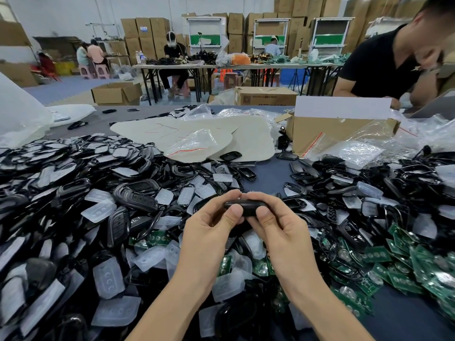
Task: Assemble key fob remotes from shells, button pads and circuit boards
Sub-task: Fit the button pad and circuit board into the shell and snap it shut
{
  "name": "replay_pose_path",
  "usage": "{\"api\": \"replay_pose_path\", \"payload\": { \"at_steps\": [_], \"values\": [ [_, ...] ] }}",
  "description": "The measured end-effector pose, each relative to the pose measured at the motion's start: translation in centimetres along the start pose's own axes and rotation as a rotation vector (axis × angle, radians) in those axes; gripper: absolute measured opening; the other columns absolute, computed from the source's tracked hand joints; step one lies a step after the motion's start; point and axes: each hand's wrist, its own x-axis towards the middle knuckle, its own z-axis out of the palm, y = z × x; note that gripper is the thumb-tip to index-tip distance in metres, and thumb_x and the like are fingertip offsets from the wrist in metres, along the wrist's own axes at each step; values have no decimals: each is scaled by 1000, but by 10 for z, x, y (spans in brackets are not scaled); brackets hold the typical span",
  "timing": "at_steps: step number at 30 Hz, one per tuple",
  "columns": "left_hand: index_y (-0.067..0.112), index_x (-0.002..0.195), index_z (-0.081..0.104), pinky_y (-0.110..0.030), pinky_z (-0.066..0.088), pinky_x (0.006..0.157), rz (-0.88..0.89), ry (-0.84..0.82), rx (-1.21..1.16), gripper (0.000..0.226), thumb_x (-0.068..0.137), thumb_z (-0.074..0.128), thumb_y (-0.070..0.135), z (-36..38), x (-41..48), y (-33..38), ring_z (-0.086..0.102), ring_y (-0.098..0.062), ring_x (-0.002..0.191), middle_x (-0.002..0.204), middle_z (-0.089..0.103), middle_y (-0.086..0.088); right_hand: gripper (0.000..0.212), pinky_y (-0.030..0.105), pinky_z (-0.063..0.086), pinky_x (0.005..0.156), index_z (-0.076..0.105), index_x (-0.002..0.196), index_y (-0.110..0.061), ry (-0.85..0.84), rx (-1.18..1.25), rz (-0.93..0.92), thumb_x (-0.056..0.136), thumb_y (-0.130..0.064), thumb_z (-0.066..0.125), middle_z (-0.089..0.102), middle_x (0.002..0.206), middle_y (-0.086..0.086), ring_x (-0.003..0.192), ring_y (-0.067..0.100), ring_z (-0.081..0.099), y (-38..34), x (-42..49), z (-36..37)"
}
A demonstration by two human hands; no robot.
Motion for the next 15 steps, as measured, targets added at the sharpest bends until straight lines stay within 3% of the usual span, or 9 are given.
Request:
{"api": "replay_pose_path", "payload": {
  "at_steps": [6, 10, 15],
  "values": [
    [32, 93, 79, -17, 53, 78, 61, -30, 66, 22, 78, 69, 20, 0, -3, 9, 71, -6, 86, 96, 78, 1, 23, 18, 52, 93, 76, 101, -29, -19, -53, -44, 91, -24, 55, 74, 115, -6, 115, 12, 68, -5, -1, 1],
    [30, 90, 80, -14, 53, 75, 83, -18, 100, 32, 87, 66, 2, 0, -4, 10, 69, -2, 79, 88, 77, 3, 22, 16, 53, 90, 75, 101, -25, -19, -55, -61, 90, -24, 56, 76, 110, -5, 110, 11, 70, -8, -2, 2],
    [32, 92, 79, -19, 53, 77, 71, -14, 124, 19, 82, 68, 22, -2, -3, 10, 68, -6, 81, 92, 77, 2, 24, 20, 54, 92, 71, 112, -22, -40, -133, -81, 95, -24, 55, 75, 112, -7, 110, 12, 70, -7, -3, 1]
  ]
}}
